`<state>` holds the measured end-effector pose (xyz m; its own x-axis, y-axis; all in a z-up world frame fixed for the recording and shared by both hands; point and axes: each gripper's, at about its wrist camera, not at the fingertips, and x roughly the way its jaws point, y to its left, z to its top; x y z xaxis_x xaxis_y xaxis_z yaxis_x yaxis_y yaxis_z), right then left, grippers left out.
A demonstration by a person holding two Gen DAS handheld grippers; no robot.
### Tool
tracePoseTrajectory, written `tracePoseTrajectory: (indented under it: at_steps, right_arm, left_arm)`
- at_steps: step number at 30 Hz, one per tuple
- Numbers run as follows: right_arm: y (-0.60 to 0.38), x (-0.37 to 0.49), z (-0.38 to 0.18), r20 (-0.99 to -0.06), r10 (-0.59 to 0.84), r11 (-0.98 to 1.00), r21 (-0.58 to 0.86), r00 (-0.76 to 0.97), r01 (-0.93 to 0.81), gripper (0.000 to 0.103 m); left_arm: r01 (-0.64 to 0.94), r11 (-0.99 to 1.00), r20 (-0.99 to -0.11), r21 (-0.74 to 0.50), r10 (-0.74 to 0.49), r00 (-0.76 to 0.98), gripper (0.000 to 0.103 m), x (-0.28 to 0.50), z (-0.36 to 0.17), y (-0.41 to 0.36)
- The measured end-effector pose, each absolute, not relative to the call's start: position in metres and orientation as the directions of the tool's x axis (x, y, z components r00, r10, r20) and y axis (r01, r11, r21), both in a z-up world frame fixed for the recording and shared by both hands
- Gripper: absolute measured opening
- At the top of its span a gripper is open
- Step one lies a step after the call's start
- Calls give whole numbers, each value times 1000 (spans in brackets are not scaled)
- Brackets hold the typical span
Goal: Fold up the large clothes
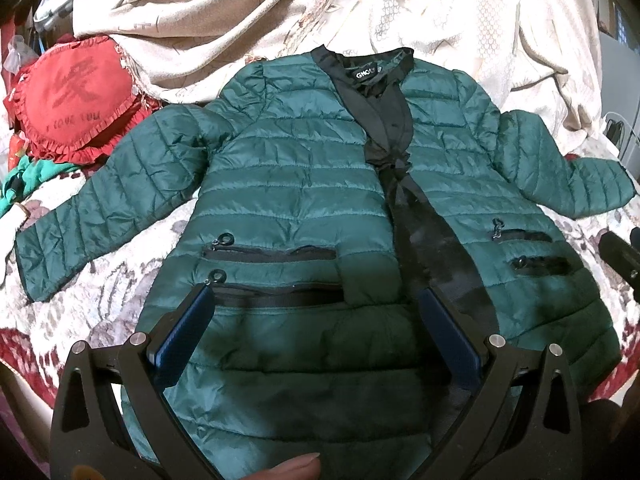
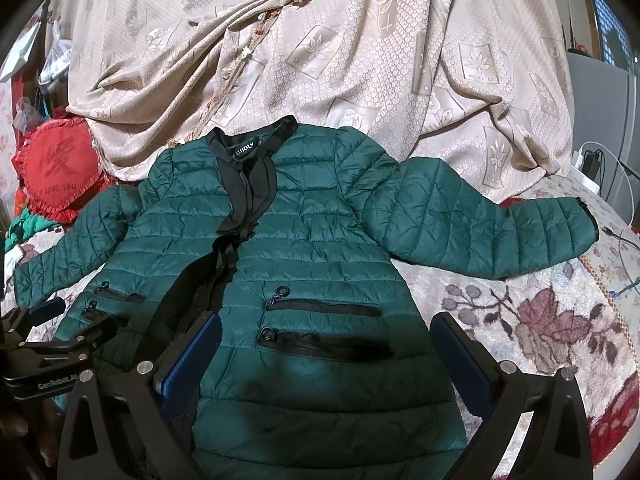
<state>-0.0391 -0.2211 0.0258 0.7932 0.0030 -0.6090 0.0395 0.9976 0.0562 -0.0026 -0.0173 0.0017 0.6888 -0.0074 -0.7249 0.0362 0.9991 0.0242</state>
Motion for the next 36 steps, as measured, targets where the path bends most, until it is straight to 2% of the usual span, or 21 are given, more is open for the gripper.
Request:
tracePoseTrajectory:
  at_steps: [7, 11, 16, 18, 22, 24, 27, 29, 36]
  right_arm:
    - [-224, -43, 25, -600, -7, 997, 56, 800, 50, 103]
    - [-222, -52, 32, -564, -36, 997, 31, 825, 65, 103]
    - [-225, -38, 33, -576, 115, 985, 173, 809, -17, 103]
    - [-226, -21, 28, -608, 89, 985, 173, 789, 23, 103]
    - [-221, 12, 14, -639, 18, 993, 101, 769, 61, 103]
    - [-214, 22, 3, -661, -8, 996, 60, 750, 63, 103]
    - [-210, 24, 1, -666, -15, 998, 36, 746, 53, 103]
    - [-212, 22, 3, -651, -41, 997, 21, 758, 72, 103]
    - [-211, 31, -4, -684, -64, 997, -5, 727, 82, 103]
  left_arm:
    - [19, 999, -728, -42, -43, 685, 103, -1, -1, 0]
    - [34, 997, -711, -73, -76, 699, 103, -4, 5, 1]
    - [58, 987, -695, -148, -146, 704, 103, -4, 8, 10]
    - [88, 976, -687, -201, -204, 697, 103, 4, 13, 14]
    - [68, 991, -648, -111, -124, 752, 103, 22, 24, 14]
    - [36, 998, -679, -59, -67, 731, 103, 34, 17, 13]
    - [-32, 997, -745, -72, -32, 666, 103, 42, -2, 18]
    - [-67, 996, -758, -63, -4, 652, 103, 44, -6, 19]
    - [25, 996, -766, -87, -83, 638, 103, 42, -16, 10]
